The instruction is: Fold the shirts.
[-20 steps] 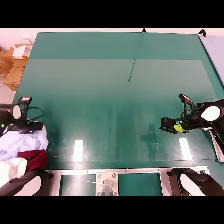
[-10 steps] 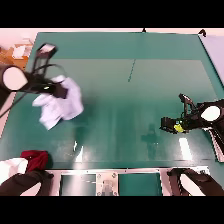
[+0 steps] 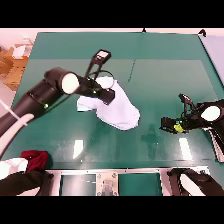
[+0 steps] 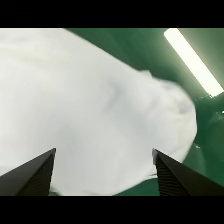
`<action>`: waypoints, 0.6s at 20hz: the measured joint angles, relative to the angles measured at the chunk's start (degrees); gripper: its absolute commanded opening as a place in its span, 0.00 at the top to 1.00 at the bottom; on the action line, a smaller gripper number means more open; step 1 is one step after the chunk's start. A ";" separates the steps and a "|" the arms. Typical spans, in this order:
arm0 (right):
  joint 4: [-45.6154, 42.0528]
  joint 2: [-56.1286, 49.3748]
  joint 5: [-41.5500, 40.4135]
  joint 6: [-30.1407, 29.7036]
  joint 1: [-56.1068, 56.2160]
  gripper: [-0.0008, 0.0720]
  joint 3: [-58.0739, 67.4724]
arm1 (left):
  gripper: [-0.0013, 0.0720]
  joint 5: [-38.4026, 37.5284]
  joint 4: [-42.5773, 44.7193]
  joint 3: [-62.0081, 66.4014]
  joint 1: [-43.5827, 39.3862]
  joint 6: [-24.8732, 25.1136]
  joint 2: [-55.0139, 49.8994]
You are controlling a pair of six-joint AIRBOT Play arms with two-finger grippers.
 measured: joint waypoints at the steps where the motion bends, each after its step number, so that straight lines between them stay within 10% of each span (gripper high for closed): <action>1: 0.04 0.00 -0.13 0.00 0.00 0.97 0.00 | 0.00 -1.99 -0.50 0.90 2.51 -0.02 -0.39; 2: 0.20 0.00 -0.57 0.00 0.00 0.96 -0.02 | 0.00 -4.04 -0.87 1.44 5.22 -0.04 -0.74; 4: 1.49 -0.44 -2.05 -0.17 0.02 0.45 -0.11 | 0.00 -7.89 -1.25 2.01 11.50 -0.07 -1.29; 5: 3.08 -1.09 -3.21 -0.83 0.04 0.38 -0.22 | 0.00 -9.64 -1.33 1.79 14.78 -0.09 -1.49; 12: 19.43 -12.79 -13.14 -8.90 7.28 0.33 -1.03 | 0.00 -6.47 -5.84 -11.47 28.57 2.05 -2.05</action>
